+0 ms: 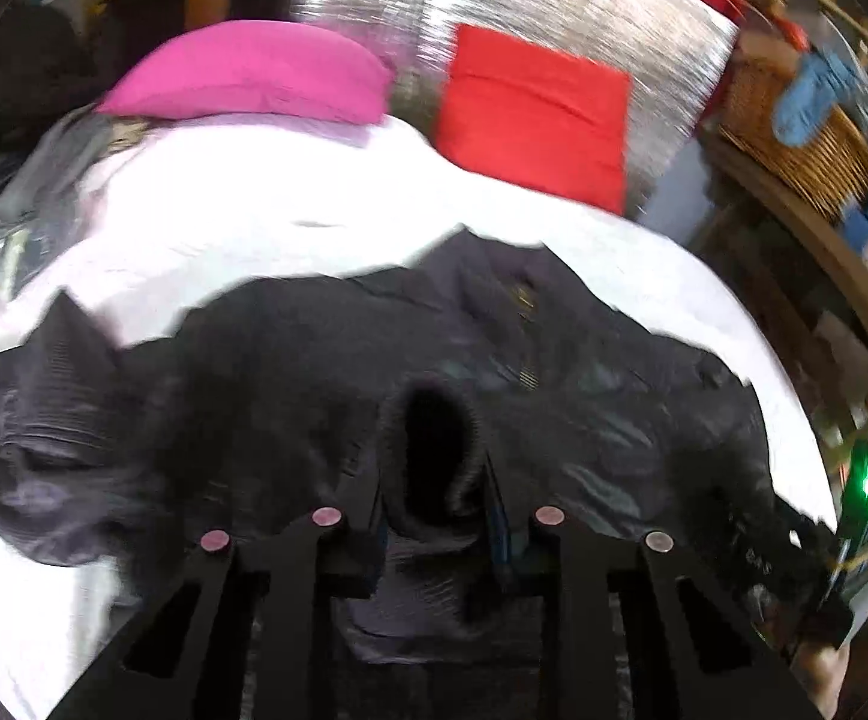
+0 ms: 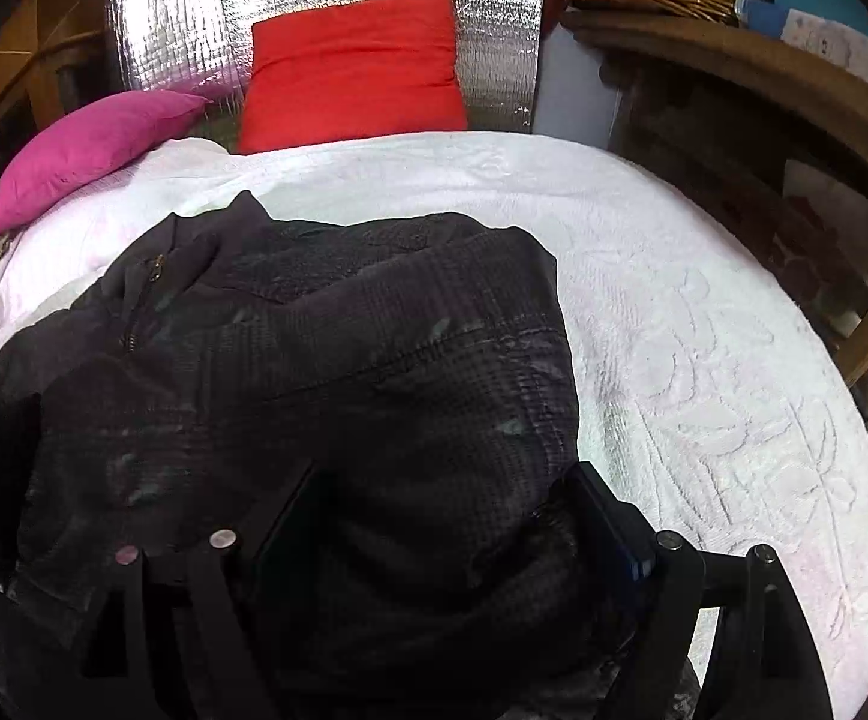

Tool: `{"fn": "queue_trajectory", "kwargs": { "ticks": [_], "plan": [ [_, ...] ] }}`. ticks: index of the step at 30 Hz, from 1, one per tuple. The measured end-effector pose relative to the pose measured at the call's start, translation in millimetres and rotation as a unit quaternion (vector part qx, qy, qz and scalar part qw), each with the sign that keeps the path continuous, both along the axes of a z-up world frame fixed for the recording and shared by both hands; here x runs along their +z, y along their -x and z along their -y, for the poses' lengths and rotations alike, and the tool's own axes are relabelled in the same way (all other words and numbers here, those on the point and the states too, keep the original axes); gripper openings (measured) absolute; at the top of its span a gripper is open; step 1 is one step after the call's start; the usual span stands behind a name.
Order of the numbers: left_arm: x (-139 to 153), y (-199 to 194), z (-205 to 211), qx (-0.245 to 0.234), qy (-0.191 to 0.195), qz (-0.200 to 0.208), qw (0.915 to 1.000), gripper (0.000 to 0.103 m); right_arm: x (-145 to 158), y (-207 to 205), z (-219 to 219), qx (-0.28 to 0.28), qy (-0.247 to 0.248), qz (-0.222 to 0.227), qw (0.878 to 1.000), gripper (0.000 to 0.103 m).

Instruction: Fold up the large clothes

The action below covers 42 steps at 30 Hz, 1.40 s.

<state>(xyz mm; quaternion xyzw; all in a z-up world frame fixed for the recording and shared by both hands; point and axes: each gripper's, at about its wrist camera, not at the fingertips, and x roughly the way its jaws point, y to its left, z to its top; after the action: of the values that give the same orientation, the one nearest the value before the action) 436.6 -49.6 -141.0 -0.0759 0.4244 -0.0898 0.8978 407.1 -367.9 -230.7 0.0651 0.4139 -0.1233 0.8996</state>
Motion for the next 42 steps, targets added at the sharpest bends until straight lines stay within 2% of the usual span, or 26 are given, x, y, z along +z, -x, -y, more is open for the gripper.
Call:
{"fn": "queue_trajectory", "kwargs": {
  "ticks": [6, 10, 11, 14, 18, 24, 27, 32, 34, 38, 40, 42],
  "plan": [
    [12, -5, -59, 0.094, -0.032, 0.012, 0.995, 0.029, -1, 2, -4, 0.0, 0.015, 0.009, 1.0, 0.085],
    [20, 2, -87, 0.15, -0.065, 0.032, 0.9861, 0.054, 3, 2, -6, 0.0, 0.017, 0.02, 1.0, 0.085],
    [22, 4, -90, 0.155, -0.069, 0.038, 0.9848, 0.057, 7, 3, -6, 0.0, 0.018, 0.027, 0.999, 0.085],
    [19, 6, -80, 0.134, -0.065, 0.037, 0.9882, 0.057, 23, 12, -9, 0.002, 0.04, 0.061, 0.997, 0.085],
    [9, 4, -46, 0.064, -0.053, 0.023, 0.9962, 0.057, 51, 28, -13, -0.006, 0.07, 0.107, 0.992, 0.085],
    [3, 15, 9, -0.008, -0.065, 0.017, 0.9977, 0.057, 84, 55, -26, 0.004, 0.081, 0.138, 0.987, 0.085],
    [0, 17, 15, -0.013, -0.067, 0.01, 0.9976, 0.057, 91, 64, -38, 0.023, 0.084, 0.138, 0.987, 0.085],
    [-11, 16, -3, 0.014, -0.067, -0.022, 0.9974, 0.057, 93, 69, -58, 0.044, 0.097, 0.137, 0.985, 0.085],
    [-21, 12, -8, 0.027, -0.08, -0.038, 0.9957, 0.057, 92, 69, -62, 0.047, 0.098, 0.139, 0.984, 0.085],
    [-62, -4, -12, 0.035, -0.127, -0.115, 0.9845, 0.057, 89, 67, -65, 0.045, 0.096, 0.136, 0.985, 0.085],
    [-73, -9, -9, 0.029, -0.146, -0.128, 0.9804, 0.057, 89, 66, -65, 0.043, 0.1, 0.135, 0.985, 0.085],
    [-71, -10, -5, 0.026, -0.156, -0.123, 0.9797, 0.058, 88, 64, -64, 0.042, 0.099, 0.133, 0.985, 0.085]
  ]
}}
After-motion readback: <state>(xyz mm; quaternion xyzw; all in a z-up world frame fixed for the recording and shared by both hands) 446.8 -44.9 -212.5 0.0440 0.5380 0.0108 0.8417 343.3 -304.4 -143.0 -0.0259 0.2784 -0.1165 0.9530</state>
